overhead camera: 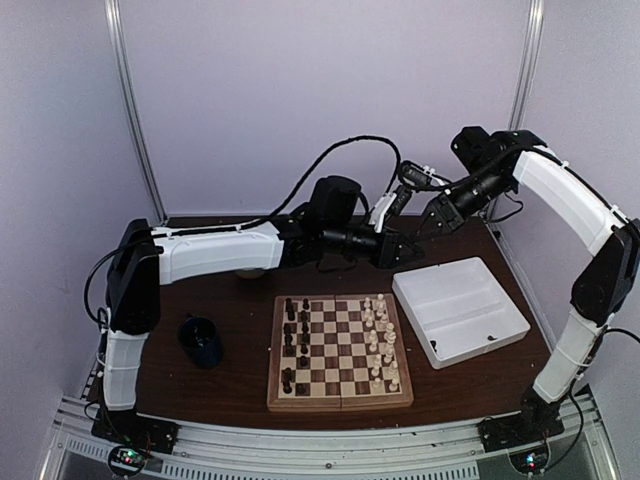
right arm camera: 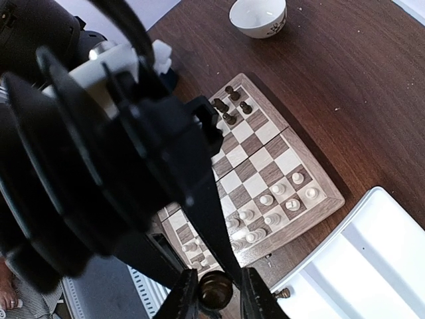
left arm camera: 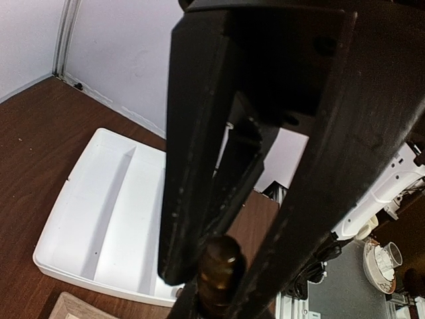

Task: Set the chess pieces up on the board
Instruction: Pass from the left arm to the right, then place the bishop on f8.

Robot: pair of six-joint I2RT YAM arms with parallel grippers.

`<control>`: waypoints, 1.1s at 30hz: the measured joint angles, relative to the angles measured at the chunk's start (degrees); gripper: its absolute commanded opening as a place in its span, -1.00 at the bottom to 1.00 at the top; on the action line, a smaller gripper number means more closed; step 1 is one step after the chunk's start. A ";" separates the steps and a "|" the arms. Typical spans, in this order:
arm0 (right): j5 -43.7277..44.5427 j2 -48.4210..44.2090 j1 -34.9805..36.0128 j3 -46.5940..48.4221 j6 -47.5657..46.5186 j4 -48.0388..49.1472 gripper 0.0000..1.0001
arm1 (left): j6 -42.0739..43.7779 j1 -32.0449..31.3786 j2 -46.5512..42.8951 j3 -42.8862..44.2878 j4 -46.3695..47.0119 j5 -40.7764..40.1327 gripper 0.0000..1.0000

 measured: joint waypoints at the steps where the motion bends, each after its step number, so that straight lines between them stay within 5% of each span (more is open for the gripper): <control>1: 0.00 0.00 0.11 -0.02 -0.02 0.07 -0.56 | 0.00 0.00 0.00 -0.02 0.00 0.04 -1.00; 13: -0.42 0.04 0.72 0.00 1.14 0.07 -0.52 | 0.04 0.00 -0.68 -1.27 0.17 0.28 -1.00; 17: -0.74 0.04 0.76 0.00 1.70 0.09 -0.73 | 0.20 -0.02 -1.05 -1.86 0.28 0.24 -1.00; 23: -0.35 0.02 1.29 0.00 2.19 0.66 -0.81 | 0.72 -0.02 -2.67 -4.09 0.76 -0.98 -0.14; 28: 2.32 -0.39 2.95 -0.09 2.27 4.33 -0.81 | 3.48 -0.02 -10.03 -13.73 -0.17 -5.31 0.18; 33: 5.92 -0.87 9.03 -0.07 1.53 9.66 -0.82 | 8.57 0.28 -27.71 -30.60 -5.03 -12.26 0.26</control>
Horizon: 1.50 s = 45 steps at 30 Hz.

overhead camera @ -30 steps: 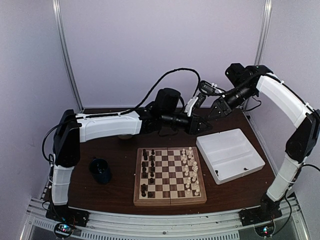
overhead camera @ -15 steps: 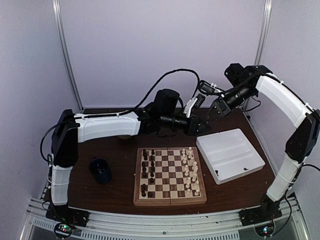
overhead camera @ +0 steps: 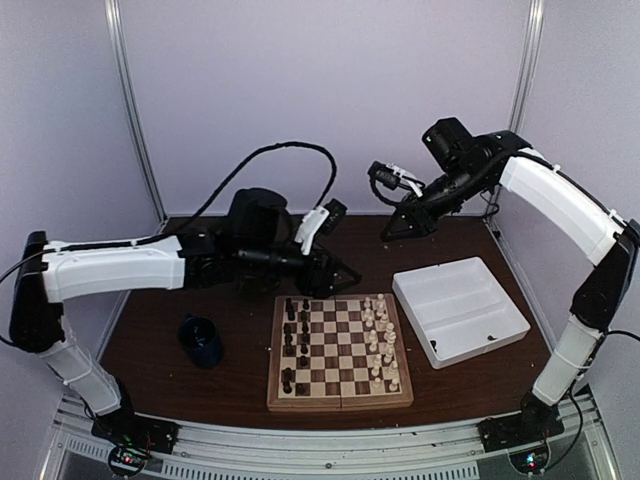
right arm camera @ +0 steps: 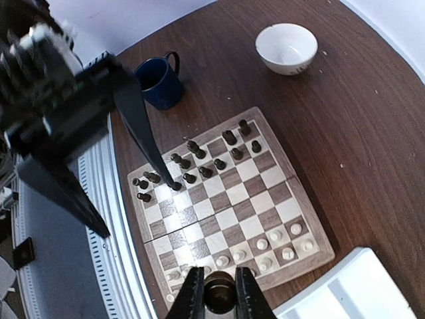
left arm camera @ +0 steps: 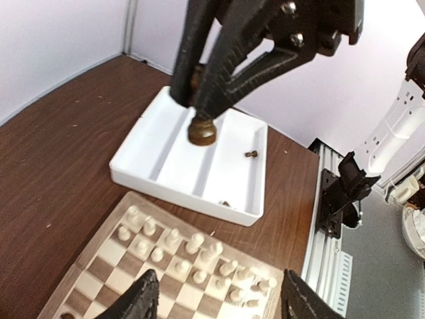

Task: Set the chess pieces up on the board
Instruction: Place the bishop on f8.

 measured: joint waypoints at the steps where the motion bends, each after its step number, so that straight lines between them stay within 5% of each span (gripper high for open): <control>1: 0.59 0.09 1.64 0.00 -0.26 1.09 -0.81 | 0.61 0.24 -3.10 -2.32 -0.72 -1.33 0.27; 9: 3.39 4.94 12.66 0.28 -1.84 12.31 -0.82 | 2.27 9.53 -31.50 -22.23 -7.30 -17.84 0.39; 14: 5.84 16.20 17.59 3.58 -1.51 16.68 -0.82 | 2.23 11.04 -41.64 -26.27 -11.39 -25.09 0.40; 24: 10.01 34.75 22.88 19.41 0.00 16.11 -0.82 | 1.66 11.30 -45.72 -28.50 -15.26 -28.81 0.40; 45: 13.64 39.28 23.82 20.85 1.33 13.51 -0.83 | 0.87 11.30 -45.99 -29.44 -16.39 -28.79 0.40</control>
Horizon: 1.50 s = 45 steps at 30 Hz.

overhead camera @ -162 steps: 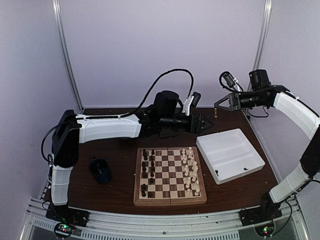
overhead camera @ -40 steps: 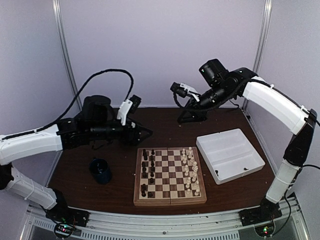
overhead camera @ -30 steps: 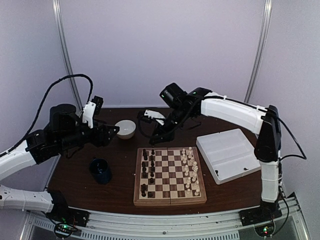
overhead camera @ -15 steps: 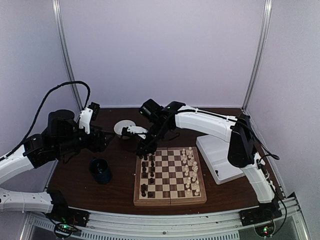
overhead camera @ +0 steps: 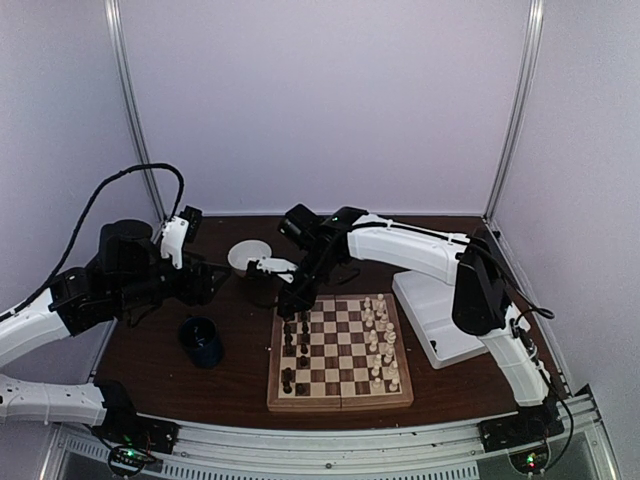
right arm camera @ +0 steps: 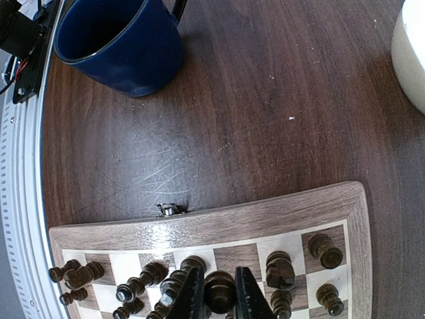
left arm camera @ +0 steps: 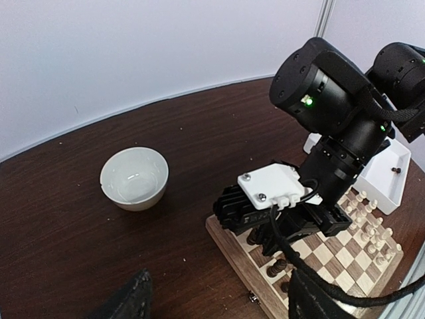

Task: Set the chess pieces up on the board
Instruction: Place the bishop on f8.

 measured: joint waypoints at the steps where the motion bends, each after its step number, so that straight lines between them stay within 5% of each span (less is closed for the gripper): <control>1: 0.02 0.00 0.02 -0.07 0.09 -0.02 -0.83 | -0.09 0.00 0.02 0.00 0.00 0.00 0.40; 45: 1.25 2.16 0.07 -1.99 1.97 0.72 -0.68 | -0.72 0.00 0.79 -0.76 0.13 0.28 0.40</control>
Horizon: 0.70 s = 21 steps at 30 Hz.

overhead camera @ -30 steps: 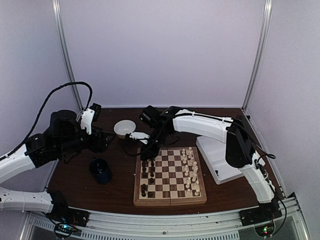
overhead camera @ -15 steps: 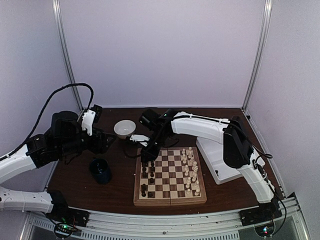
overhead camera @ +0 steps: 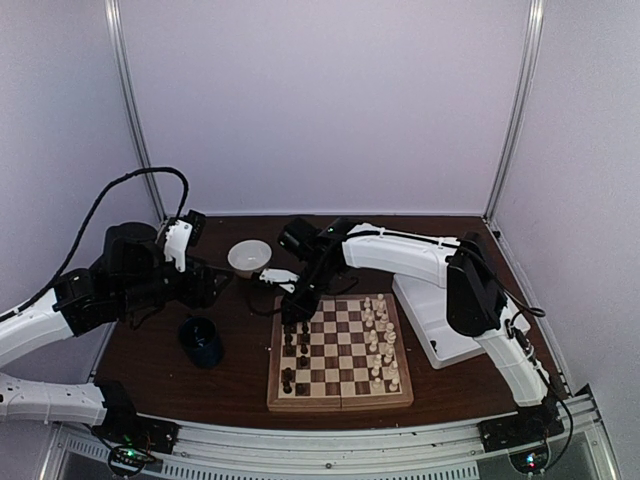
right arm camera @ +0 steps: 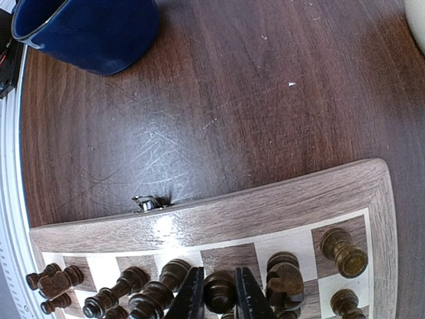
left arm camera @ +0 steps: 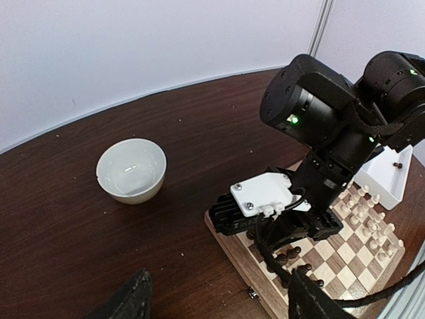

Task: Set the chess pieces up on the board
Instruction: Place the bishop on f8.

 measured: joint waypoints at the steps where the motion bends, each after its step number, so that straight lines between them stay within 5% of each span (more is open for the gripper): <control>1: 0.00 0.00 0.00 0.00 0.00 0.00 -0.68 | 0.02 0.00 0.04 0.00 0.00 0.04 0.40; 8: 0.00 0.00 0.33 0.00 0.61 0.02 -0.51 | 0.00 0.00 0.17 -0.02 0.07 0.59 0.40; 21: 0.00 0.00 0.61 0.00 0.81 0.04 -0.50 | 0.00 0.00 0.81 -0.52 0.22 1.20 0.40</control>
